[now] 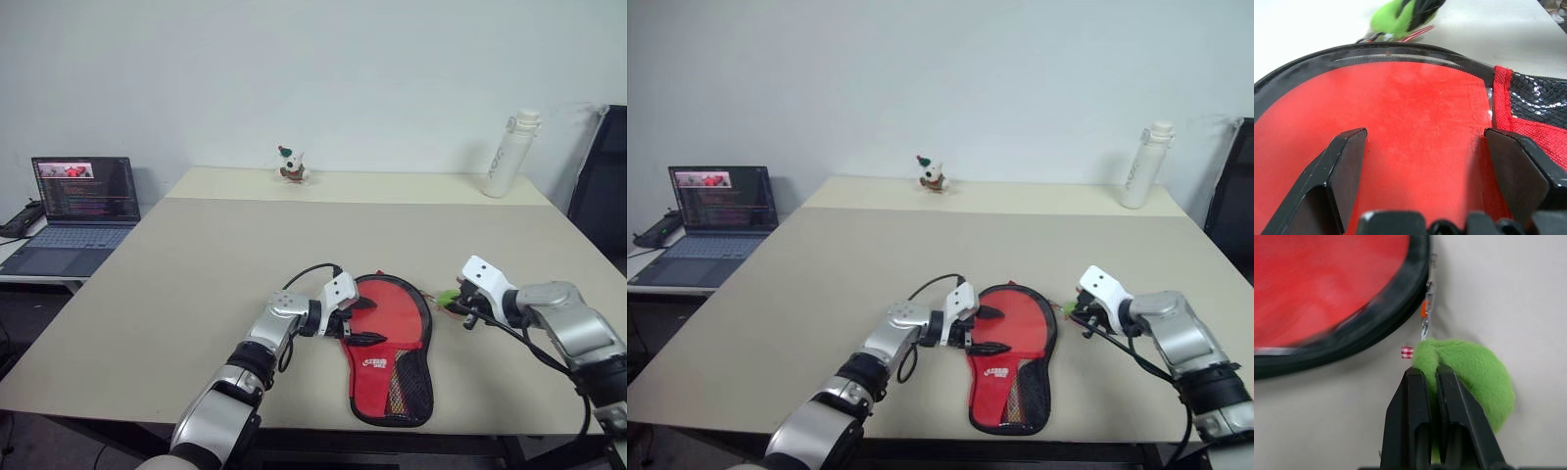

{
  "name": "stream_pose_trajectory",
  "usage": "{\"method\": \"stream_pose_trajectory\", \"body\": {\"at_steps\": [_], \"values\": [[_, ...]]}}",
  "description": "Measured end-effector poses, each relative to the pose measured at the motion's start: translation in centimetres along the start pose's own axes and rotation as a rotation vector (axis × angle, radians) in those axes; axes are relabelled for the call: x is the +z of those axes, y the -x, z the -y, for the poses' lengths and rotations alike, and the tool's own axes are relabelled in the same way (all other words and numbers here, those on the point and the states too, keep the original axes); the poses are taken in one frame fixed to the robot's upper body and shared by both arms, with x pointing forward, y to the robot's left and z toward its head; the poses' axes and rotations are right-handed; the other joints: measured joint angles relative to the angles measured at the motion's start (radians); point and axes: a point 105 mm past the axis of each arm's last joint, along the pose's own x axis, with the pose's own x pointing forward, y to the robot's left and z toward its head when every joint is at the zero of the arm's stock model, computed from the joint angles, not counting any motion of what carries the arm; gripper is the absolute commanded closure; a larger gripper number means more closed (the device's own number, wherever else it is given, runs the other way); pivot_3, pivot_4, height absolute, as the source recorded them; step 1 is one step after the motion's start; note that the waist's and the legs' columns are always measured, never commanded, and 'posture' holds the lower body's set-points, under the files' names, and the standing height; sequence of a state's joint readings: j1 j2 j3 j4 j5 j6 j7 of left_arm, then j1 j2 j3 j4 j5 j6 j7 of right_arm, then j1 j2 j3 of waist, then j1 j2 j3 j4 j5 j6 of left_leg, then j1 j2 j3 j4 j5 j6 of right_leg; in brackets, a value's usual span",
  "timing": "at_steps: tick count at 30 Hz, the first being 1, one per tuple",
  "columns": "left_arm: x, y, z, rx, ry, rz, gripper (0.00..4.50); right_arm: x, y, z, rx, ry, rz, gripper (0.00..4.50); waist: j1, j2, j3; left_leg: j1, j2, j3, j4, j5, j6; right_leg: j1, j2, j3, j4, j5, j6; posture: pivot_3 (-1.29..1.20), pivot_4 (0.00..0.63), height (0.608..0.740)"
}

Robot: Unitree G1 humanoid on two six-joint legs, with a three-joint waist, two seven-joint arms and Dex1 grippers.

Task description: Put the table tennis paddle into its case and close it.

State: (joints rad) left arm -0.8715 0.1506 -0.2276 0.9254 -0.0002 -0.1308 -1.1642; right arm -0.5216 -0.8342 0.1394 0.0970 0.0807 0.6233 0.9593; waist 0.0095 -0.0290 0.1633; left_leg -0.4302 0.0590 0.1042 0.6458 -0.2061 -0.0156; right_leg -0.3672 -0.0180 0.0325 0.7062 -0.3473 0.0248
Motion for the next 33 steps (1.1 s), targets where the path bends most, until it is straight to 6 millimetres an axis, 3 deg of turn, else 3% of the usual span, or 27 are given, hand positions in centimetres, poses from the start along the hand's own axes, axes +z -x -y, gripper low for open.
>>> {"method": "stream_pose_trajectory", "body": {"at_steps": [6, 17, 25, 31, 33], "values": [[0.0, -0.6, 0.0, -0.007, 0.006, -0.009, 0.31, -1.5, 2.7, -1.6, 0.081, -0.021, -0.057, 4.45, 0.005, 0.004, -0.003, 0.001, -0.001, -0.010, 0.000, -0.003, 0.005, 0.011, 0.000, -0.009, -0.010, 0.001, 0.002, 0.00, 0.150, 0.740], [0.5, -1.7, 0.1, -0.019, 0.010, -0.005, 0.31, -2.2, 5.4, -11.0, 0.402, -0.062, -0.067, 4.45, 0.013, 0.005, -0.004, 0.001, -0.005, -0.022, 0.000, -0.004, 0.007, 0.020, -0.002, -0.019, -0.017, 0.002, 0.002, 0.00, 0.150, 0.740], [0.6, -2.3, 0.3, -0.026, 0.010, -0.003, 0.31, -3.1, 7.9, -12.8, 0.451, -0.082, -0.117, 4.45, 0.016, 0.005, -0.005, -0.001, -0.010, -0.031, -0.001, -0.005, 0.009, 0.026, -0.006, -0.026, -0.025, 0.002, 0.004, 0.00, 0.150, 0.740], [0.6, -2.4, 0.2, -0.022, 0.008, -0.010, 0.31, -3.5, 9.4, -17.8, 0.652, -0.087, -0.127, 4.45, 0.015, 0.005, -0.005, -0.002, -0.012, -0.038, 0.000, -0.005, 0.010, 0.029, -0.006, -0.033, -0.026, 0.002, 0.005, 0.00, 0.150, 0.740], [0.6, -2.4, 0.2, -0.019, 0.006, -0.015, 0.31, -3.1, 9.5, -18.6, 0.673, -0.074, -0.113, 4.45, 0.013, 0.005, -0.005, -0.002, -0.012, -0.040, 0.001, -0.004, 0.010, 0.030, -0.006, -0.035, -0.026, 0.002, 0.005, 0.00, 0.150, 0.740]]}}
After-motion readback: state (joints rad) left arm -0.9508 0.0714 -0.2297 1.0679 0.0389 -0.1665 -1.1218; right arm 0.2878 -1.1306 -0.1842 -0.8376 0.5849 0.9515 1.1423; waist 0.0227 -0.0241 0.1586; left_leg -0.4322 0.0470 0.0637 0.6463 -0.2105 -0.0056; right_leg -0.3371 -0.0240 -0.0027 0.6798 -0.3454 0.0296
